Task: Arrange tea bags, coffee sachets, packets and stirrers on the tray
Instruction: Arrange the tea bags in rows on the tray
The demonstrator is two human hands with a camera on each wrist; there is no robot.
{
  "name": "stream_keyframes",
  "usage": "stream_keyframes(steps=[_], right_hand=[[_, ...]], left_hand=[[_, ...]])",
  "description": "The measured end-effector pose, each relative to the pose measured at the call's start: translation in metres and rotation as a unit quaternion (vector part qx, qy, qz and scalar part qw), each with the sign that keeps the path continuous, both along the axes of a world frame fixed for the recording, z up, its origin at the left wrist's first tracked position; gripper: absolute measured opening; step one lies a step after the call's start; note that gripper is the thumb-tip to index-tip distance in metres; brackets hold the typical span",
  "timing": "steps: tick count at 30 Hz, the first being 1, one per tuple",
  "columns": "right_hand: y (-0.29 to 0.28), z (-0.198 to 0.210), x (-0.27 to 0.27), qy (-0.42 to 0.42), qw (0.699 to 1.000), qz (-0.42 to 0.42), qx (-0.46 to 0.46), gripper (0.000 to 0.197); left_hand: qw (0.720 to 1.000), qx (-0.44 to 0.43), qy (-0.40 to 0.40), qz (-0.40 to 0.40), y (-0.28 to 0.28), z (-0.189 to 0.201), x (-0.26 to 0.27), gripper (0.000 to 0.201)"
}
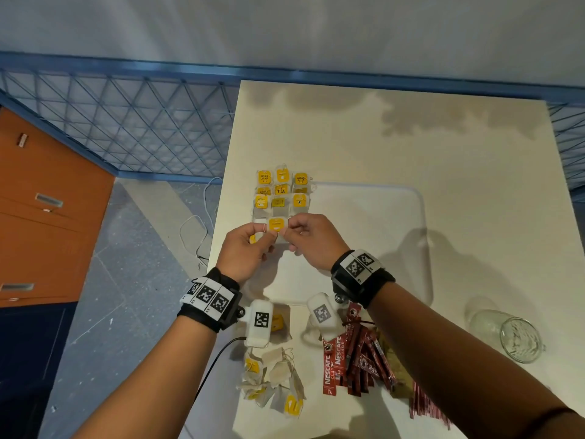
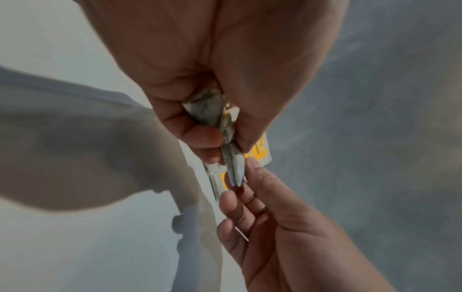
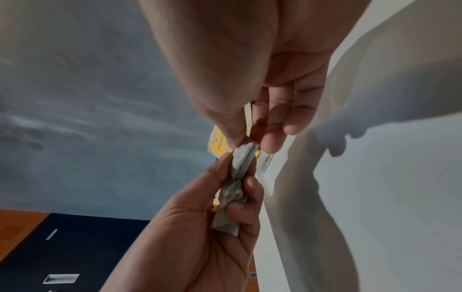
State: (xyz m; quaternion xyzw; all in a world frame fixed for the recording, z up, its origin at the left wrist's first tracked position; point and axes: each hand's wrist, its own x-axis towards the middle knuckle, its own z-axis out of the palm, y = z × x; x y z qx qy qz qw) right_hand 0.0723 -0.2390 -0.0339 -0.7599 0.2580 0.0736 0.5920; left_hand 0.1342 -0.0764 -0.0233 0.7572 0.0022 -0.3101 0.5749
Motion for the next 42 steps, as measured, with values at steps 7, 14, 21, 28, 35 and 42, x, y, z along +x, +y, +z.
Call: stream_keyframes(steps=[7, 14, 21, 28, 35, 42], right_hand=[[0.012, -0.007, 0.032, 0.022, 0.998, -0.039, -0.040, 0.013], [0.027, -0.014, 0.048, 0.059, 0.992, 0.003, -0.114, 0.019], [0.030, -0.014, 0.051, 0.077, 0.980, 0.043, -0.181, 0.032], [0.029, -0.016, 0.045, 0.068, 0.986, 0.014, -0.155, 0.037], [0.030, 0.000, 0.022, -0.010, 1.000, 0.017, 0.013, 0.041], [0.019, -0.013, 0.002, -0.035, 0.998, 0.027, 0.052, 0.021]], left_hand=[[0.983, -0.095, 0.101, 0.119, 0.012, 0.007, 0.007, 0.009], [0.940, -0.183, 0.203, 0.202, 0.032, 0.001, 0.024, 0.030], [0.957, -0.121, 0.186, 0.184, 0.040, -0.011, 0.023, 0.035], [0.955, -0.131, 0.189, 0.185, 0.030, -0.005, 0.016, 0.025], [0.971, -0.103, 0.167, 0.136, 0.020, -0.006, 0.013, 0.018], [0.991, -0.056, 0.106, 0.060, 0.019, -0.004, 0.015, 0.021]])
